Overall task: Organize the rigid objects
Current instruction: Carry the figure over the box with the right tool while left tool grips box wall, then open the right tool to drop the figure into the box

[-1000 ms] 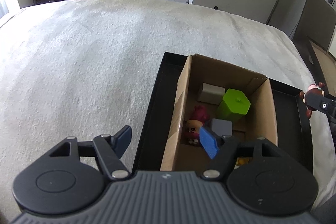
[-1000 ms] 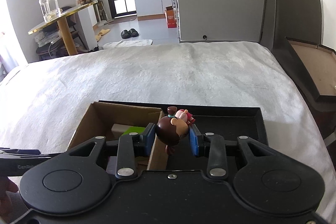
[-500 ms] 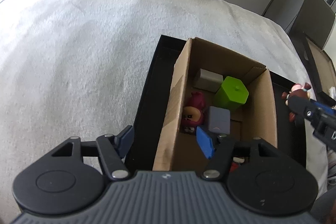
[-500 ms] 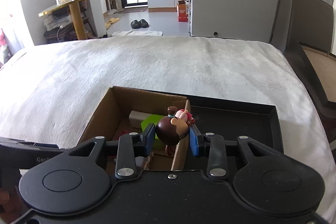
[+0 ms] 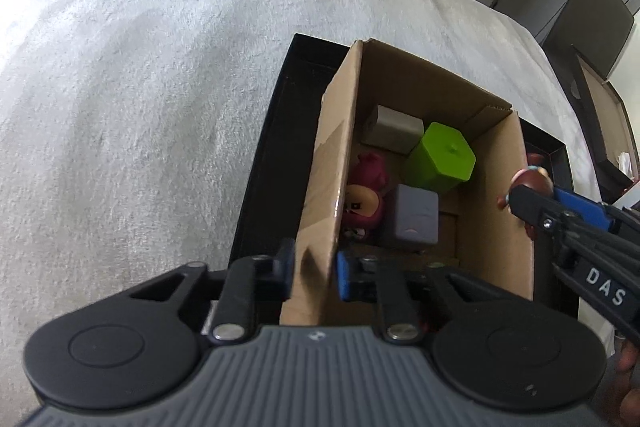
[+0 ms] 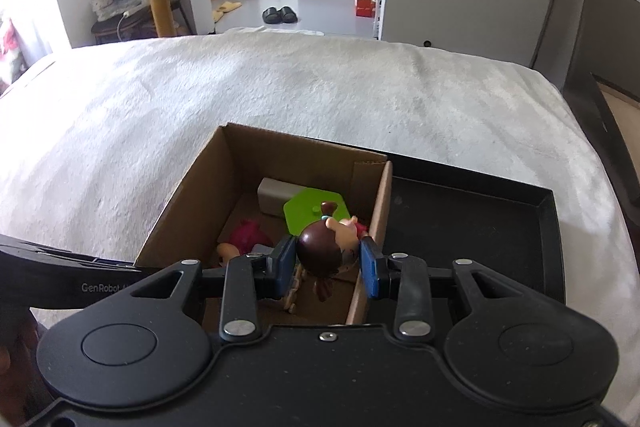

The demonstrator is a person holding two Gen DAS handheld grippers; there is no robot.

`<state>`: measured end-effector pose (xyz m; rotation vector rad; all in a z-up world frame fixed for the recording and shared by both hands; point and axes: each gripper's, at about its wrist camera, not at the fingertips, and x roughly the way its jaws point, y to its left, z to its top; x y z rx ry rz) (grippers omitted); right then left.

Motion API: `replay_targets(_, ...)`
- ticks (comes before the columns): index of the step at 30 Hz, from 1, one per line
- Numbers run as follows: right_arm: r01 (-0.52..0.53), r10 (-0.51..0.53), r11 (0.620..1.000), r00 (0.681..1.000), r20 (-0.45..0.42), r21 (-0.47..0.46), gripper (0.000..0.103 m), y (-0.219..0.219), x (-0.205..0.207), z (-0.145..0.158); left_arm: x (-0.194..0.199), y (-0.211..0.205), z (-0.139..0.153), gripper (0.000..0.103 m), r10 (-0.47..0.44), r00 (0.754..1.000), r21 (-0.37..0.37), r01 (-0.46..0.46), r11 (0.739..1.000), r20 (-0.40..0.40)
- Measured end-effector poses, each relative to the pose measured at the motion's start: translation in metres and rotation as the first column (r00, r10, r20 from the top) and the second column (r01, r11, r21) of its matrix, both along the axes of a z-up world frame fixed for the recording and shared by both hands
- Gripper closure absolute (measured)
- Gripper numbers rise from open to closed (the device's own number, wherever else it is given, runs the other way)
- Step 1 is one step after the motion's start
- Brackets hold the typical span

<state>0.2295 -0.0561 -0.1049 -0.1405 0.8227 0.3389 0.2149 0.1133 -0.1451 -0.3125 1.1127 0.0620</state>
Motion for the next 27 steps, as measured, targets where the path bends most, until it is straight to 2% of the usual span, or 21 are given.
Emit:
replay_targets(8,-0.015,0.015,0.999,1.000,-0.004,-0.039,0.067,0.009,0.006,-0.009,0.001,0.001,-0.002,0.089,-0.011,1.000,-0.011,0.011,1.000,0.004)
replay_targets(9,-0.007,0.007,0.999,1.000,-0.001,-0.054,0.064,0.009,0.006,-0.011,0.001,0.001,-0.002,0.089,-0.012,1.000,-0.012,0.012,1.000,0.005)
replay_targets(10,-0.003,0.003,0.997,1.000,0.001,-0.071,0.057,0.010,0.007,-0.012,0.001,0.002,-0.002,0.089,-0.011,1.000,-0.014,0.011,1.000,0.006)
replay_targets(12,0.011,-0.010,0.995,1.000,0.011,-0.098,0.052,0.009,0.005,-0.012,0.000,0.002,-0.001,0.089,-0.011,1.000,-0.014,0.011,1.000,0.009)
replay_targets(20,0.036,-0.036,0.997,0.999,0.000,-0.073,0.050,-0.012,-0.006,-0.010,0.000,0.004,0.001,0.089,-0.006,1.000,-0.020,0.007,1.000,0.016)
replay_targets(24,0.051,-0.051,0.998,0.999,0.005,-0.039,0.044,-0.023,-0.009,-0.007,-0.004,0.003,0.005,0.089,-0.004,0.999,-0.015,0.004,1.000,0.032)
replay_targets(27,0.053,-0.053,0.998,0.999,0.004,-0.021,0.043,-0.030,-0.013,-0.006,-0.006,0.002,0.010,0.089,0.005,0.999,-0.009,-0.005,1.000,0.039)
